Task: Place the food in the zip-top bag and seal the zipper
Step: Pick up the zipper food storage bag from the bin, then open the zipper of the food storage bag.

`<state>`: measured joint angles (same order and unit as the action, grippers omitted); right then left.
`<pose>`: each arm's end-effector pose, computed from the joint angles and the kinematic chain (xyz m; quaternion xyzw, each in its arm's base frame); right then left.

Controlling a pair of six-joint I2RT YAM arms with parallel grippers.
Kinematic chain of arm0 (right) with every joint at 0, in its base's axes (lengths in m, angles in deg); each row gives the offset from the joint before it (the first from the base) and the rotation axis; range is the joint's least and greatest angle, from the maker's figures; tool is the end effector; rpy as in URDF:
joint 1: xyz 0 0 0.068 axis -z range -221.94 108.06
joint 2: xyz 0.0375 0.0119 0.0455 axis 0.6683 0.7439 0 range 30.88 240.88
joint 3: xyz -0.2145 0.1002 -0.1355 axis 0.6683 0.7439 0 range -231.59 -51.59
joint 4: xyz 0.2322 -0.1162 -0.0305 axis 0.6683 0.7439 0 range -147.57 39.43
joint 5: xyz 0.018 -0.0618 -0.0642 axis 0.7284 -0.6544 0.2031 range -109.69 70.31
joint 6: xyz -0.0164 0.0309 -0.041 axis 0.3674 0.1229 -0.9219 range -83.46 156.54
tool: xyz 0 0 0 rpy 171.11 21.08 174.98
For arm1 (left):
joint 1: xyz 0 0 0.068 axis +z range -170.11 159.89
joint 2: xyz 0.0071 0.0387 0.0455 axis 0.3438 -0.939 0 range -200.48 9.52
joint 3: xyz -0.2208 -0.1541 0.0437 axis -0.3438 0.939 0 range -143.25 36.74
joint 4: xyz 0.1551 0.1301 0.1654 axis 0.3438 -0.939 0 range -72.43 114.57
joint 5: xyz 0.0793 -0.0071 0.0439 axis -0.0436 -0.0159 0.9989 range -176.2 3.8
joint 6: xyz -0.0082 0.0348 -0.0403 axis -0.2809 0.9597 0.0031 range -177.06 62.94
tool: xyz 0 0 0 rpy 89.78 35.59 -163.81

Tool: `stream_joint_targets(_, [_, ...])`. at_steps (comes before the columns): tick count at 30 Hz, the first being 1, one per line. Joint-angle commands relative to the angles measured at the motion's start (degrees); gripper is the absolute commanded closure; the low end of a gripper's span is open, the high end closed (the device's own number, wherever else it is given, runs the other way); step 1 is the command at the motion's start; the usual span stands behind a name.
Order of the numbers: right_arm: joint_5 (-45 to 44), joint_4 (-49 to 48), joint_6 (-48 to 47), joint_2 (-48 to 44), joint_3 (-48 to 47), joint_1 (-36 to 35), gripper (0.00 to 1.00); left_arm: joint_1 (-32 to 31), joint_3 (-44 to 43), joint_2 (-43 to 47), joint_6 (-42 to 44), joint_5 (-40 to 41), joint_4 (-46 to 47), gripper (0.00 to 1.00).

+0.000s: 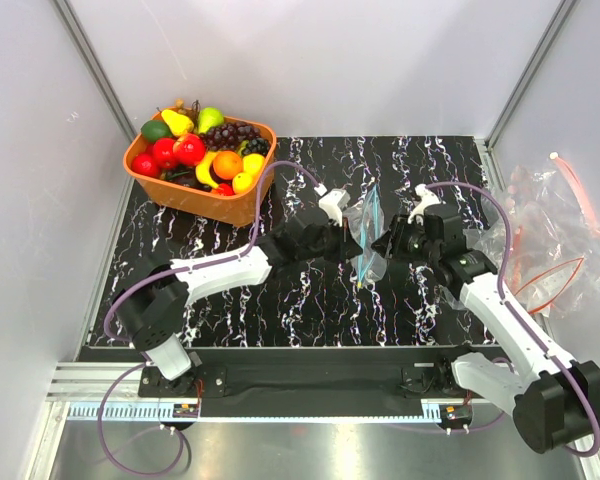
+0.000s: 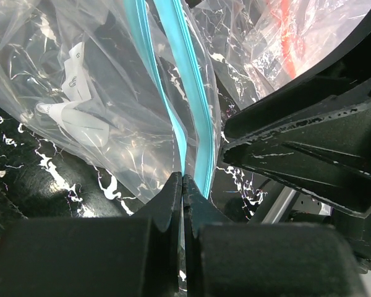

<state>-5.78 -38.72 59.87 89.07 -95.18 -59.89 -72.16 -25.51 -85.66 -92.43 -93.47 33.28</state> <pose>0.2100 0.0770 0.2743 -0.0162 0.8759 0.2656 0.4024 0.2312 -0.3038 0.2488 0.1556 0.8241 -0.4130 0.3550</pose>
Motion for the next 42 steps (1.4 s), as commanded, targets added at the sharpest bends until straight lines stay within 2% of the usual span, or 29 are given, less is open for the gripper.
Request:
stream_joint_targets(1, [-3.80,0.22,-1.36,0.95,-3.43,-1.46,0.58,-0.42,-2.25,-0.80,1.27,1.29,3.77,1.00])
stream_joint_targets(11, [-11.00,3.56,-3.29,5.87,-7.73,-3.84,0.66,-0.68,-1.81,-0.98,1.19,1.12,4.21,1.00])
stream_joint_targets(23, [-19.44,5.49,-4.52,12.99,-11.34,-7.09,0.64,-0.86,-1.20,-1.24,1.45,0.94,4.65,1.00])
stream_joint_targets(30, [-22.18,6.98,-4.52,12.75,-12.30,-7.53,0.87,-0.77,-0.32,-0.63,1.80,1.91,4.21,1.00])
stream_joint_targets(39, [-21.73,13.66,-5.67,6.14,-15.73,-7.44,0.92,0.11,-1.99,-1.07,3.29,6.38,-1.41,1.00])
stream_joint_targets(42, [-22.44,14.81,-5.49,5.27,-15.73,-7.44,0.95,1.42,-2.60,-0.63,3.82,9.10,-5.88,1.00])
